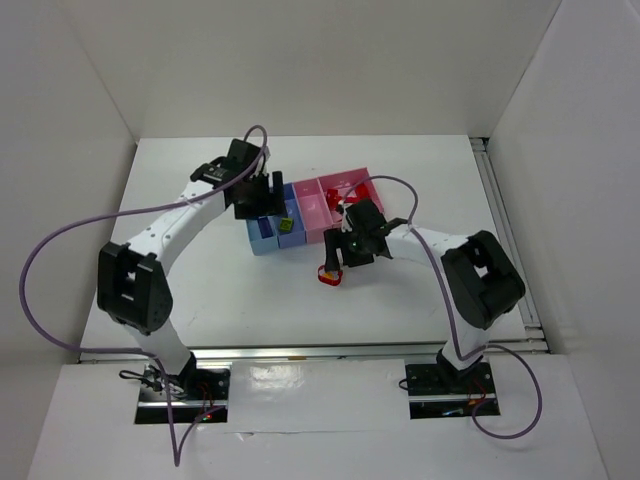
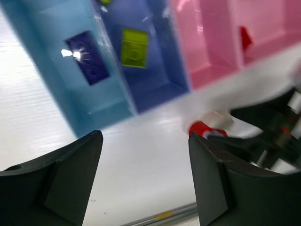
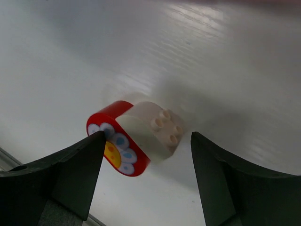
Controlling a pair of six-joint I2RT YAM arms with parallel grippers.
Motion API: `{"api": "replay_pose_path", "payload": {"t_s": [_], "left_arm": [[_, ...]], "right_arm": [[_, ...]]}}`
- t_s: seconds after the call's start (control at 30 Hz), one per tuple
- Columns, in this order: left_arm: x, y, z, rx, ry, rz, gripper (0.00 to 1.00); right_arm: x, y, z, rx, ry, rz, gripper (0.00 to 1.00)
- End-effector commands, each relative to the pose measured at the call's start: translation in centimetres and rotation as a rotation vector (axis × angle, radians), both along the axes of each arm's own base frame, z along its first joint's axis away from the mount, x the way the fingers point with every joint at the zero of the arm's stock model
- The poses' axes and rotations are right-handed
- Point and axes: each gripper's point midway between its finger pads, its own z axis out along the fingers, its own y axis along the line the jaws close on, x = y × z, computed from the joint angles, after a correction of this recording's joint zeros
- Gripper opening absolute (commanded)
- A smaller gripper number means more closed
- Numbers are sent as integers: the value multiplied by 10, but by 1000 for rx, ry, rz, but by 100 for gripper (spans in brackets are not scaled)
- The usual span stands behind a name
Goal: Sort the legos into containers by color
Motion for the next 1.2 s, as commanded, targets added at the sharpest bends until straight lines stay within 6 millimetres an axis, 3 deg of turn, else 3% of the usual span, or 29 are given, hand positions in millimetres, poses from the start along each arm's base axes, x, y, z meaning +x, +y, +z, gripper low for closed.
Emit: {"api": "replay_pose_path", "payload": {"t_s": [0.0, 0.17, 0.33, 0.4, 0.53, 0.63, 0.73, 0.8, 0.97, 1.17], "left_arm": [[-28, -21, 39, -18, -94, -101, 84], [-61, -27, 25, -16, -51, -113, 83], [-92, -35, 7, -52, -18, -89, 82], [-102, -29, -6, -50, 11, -56, 82], [-110, -24, -18, -34, 20, -33, 82], [-110, -20, -20, -21, 14, -13, 81], [-114, -19, -34, -9, 50, -17, 81], [-114, -25, -42, -21, 69, -41, 81], [-122, -35, -68, -34, 165, -97, 79], [-128, -53, -86, -66, 233, -129, 67]], "right_arm": [[20, 31, 19, 75, -86, 47, 80], [-1, 38, 10, 49, -70, 68, 73], [-31, 53, 21, 69, -71, 110, 65], [-36, 55, 23, 74, -68, 103, 65], [-52, 61, 31, 82, -67, 134, 63], [-61, 64, 35, 110, -38, 165, 48], [-74, 76, 40, 148, -17, 222, 46], [-76, 76, 42, 137, -26, 222, 46], [-63, 67, 38, 61, -79, 158, 62], [-51, 51, 29, -23, -128, 102, 59]]}}
